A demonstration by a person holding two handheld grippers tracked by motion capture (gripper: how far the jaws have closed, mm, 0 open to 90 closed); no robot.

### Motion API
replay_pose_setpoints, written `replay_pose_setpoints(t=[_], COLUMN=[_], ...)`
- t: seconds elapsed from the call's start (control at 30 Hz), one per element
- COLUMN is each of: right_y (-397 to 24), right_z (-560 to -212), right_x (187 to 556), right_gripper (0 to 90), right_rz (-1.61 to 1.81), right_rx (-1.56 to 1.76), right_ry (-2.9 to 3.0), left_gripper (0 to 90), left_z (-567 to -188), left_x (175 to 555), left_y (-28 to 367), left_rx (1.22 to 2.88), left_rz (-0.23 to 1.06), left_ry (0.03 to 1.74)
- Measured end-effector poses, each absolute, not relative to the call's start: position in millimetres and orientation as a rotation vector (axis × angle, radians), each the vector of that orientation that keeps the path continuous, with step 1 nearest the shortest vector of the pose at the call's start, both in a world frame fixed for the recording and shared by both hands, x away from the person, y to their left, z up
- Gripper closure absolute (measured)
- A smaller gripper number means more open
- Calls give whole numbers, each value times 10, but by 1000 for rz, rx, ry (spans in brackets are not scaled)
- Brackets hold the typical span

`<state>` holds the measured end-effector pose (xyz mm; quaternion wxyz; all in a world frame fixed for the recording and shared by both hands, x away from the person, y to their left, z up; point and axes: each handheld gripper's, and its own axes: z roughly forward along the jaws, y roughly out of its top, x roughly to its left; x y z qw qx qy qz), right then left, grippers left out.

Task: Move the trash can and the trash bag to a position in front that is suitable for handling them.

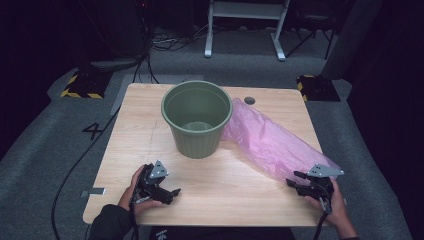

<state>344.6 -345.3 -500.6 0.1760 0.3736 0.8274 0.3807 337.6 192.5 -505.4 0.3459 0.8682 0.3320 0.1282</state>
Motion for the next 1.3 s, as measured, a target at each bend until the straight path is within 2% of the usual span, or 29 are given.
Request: replay_pose_setpoints(t=[0.2,0.27,0.33,0.4,0.53,0.63,0.77,1.03,1.3], right_y=[-3370,-3280,-3238,-3108,-2973,-2836,-2795,-2984,-3466], right_z=[-5006,-5001,-4997,-4991,-4982,-4923,-4841,-4561,-4422], right_x=[3449,3449,3446,3432,3397,3298,3205,3042,3070], right_gripper=[498,438,427,354,291,248,242,234,268], right_rz=[1084,1079,1075,1059,1046,1056,1067,1125,1117], right_rx=[1049,1036,1027,1018,974,888,818,805,930], right_ry=[2361,2383,2394,2414,2450,2475,2480,2376,2216], left_gripper=[0,0,0,0,0,0,0,0,0], left_z=[-5054,-5053,-5053,-5055,-5055,-5054,-5054,-5055,-5055], left_x=[3377,3376,3378,3379,3379,3379,3380,3379,3379], left_y=[1920,1913,1908,1902,1902,1902,1902,1902,1902], left_rx=[2253,2252,2251,2248,2249,2249,2249,2249,2248], left_rz=[332,335,335,332,332,332,332,332,332], left_ry=[863,870,871,874,873,873,873,873,873])
